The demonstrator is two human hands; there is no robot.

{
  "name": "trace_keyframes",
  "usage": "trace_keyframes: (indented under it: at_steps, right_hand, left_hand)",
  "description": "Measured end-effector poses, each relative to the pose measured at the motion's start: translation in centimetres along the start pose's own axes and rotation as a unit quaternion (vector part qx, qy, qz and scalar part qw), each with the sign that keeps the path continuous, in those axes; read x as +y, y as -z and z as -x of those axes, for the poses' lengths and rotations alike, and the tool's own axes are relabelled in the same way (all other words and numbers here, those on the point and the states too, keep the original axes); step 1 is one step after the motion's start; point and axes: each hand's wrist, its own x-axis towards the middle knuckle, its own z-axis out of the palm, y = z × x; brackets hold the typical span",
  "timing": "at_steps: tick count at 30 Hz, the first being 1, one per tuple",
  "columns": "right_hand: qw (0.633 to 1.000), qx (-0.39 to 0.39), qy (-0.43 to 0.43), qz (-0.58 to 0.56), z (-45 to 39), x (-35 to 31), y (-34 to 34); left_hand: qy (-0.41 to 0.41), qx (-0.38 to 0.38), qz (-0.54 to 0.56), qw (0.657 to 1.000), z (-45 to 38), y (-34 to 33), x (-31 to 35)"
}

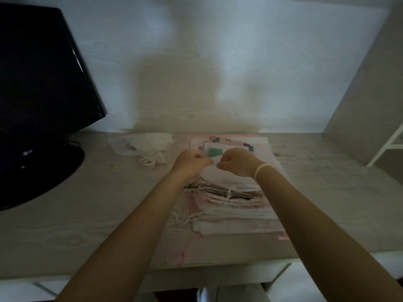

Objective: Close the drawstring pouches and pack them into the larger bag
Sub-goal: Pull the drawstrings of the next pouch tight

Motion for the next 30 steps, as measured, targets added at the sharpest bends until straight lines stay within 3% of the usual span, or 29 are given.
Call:
trace_keyframes:
  at_steps: [2,4,8,15,19,22,26,30]
  right_hand:
    - [0.998,0.014,-0.043,0.052,0.4,1.5,0.5]
    - [0.992,0.009,-0.087,0.091,0.9,3.2,1.0]
    - [0.982,-0.06,-0.13,0.124,1.9,5.1,0.9]
    - [0.983,-0.075,-0.161,0.052,3.7,6.1,1.8]
    - [0.986,-0.034,-0.158,-0.041,3.7,6.3,2.6]
    - [0.98,-0.048,-0.158,-0.114,3.8,6.0,3.2]
    - [0.972,-0.094,-0.162,-0.14,3.7,5.7,3.3]
    - [0.972,-0.052,-0.145,-0.179,2.2,5.7,2.1]
  left_hand:
    - [-0.017,-0.064,-0.167,0.984,0.0,-0.7,0.5]
    - [-0.003,-0.079,-0.284,0.956,0.1,-1.3,0.9]
    - [0.01,-0.081,-0.321,0.943,0.4,-2.1,1.5]
    - [0.017,0.017,-0.213,0.977,0.4,-2.3,2.1]
    - [-0.014,0.052,-0.185,0.981,-0.4,-2.1,2.1]
    - [-0.036,0.083,-0.129,0.988,-1.2,-2.2,1.9]
    - [-0.055,0.156,-0.005,0.986,-1.8,-2.3,1.4]
    - [-0.052,0.182,0.057,0.98,-2.5,-2.3,1.3]
